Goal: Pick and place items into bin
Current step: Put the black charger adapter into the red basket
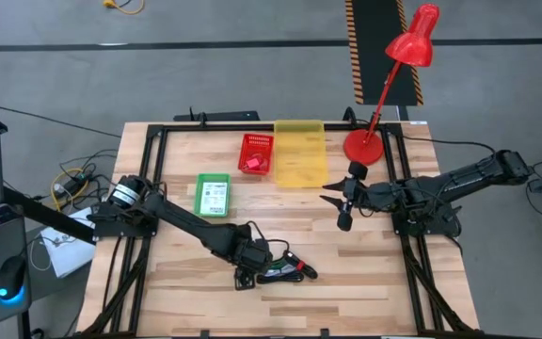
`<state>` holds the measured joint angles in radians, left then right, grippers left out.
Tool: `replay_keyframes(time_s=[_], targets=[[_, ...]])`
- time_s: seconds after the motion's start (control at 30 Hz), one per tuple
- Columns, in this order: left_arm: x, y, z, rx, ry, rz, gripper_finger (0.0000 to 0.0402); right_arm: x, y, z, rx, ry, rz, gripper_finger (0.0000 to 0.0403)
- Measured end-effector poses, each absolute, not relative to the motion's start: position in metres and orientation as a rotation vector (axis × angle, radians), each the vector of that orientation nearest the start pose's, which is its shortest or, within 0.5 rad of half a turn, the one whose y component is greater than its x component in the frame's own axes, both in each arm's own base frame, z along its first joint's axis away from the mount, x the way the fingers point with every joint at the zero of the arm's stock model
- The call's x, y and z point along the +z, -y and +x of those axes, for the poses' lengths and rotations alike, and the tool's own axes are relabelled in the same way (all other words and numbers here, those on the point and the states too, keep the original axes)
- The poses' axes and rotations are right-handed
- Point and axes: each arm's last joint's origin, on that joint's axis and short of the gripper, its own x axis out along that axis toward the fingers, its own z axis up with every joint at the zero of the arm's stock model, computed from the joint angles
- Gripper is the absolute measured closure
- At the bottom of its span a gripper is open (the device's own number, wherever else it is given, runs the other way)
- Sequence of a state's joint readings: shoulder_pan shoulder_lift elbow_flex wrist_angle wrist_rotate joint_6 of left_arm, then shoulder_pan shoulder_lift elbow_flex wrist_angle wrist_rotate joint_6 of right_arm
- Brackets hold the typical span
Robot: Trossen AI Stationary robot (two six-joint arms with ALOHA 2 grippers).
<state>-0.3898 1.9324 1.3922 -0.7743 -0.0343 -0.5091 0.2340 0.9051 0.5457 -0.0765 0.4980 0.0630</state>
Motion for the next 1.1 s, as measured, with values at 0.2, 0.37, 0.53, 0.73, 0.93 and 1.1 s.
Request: replay_keyframes(time_s=[0.2, 0.37, 0.53, 0.73, 0.93, 1.1], targets=[[0.182, 0.14, 0.352, 0.035, -1.322, -0.158, 0.023, 0.242, -0.031, 0.19, -0.272, -0.4, -0.095, 0.028], [0.182, 0.139, 0.353, 0.03, -1.322, -0.152, 0.023, 0.241, -0.031, 0.19, -0.272, -0.405, -0.097, 0.028], [0.182, 0.139, 0.353, 0.03, -1.322, -0.152, 0.023, 0.237, -0.031, 0.189, -0.274, -0.419, -0.096, 0.028], [0.182, 0.137, 0.353, 0.034, -1.322, -0.155, 0.023, 0.237, -0.031, 0.189, -0.276, -0.421, -0.089, 0.028], [0.179, 0.137, 0.354, 0.036, -1.329, -0.153, 0.023, 0.237, -0.031, 0.189, -0.276, -0.421, -0.089, 0.028], [0.169, 0.137, 0.357, 0.027, -1.357, -0.154, 0.023, 0.236, -0.031, 0.188, -0.276, -0.426, -0.091, 0.028]])
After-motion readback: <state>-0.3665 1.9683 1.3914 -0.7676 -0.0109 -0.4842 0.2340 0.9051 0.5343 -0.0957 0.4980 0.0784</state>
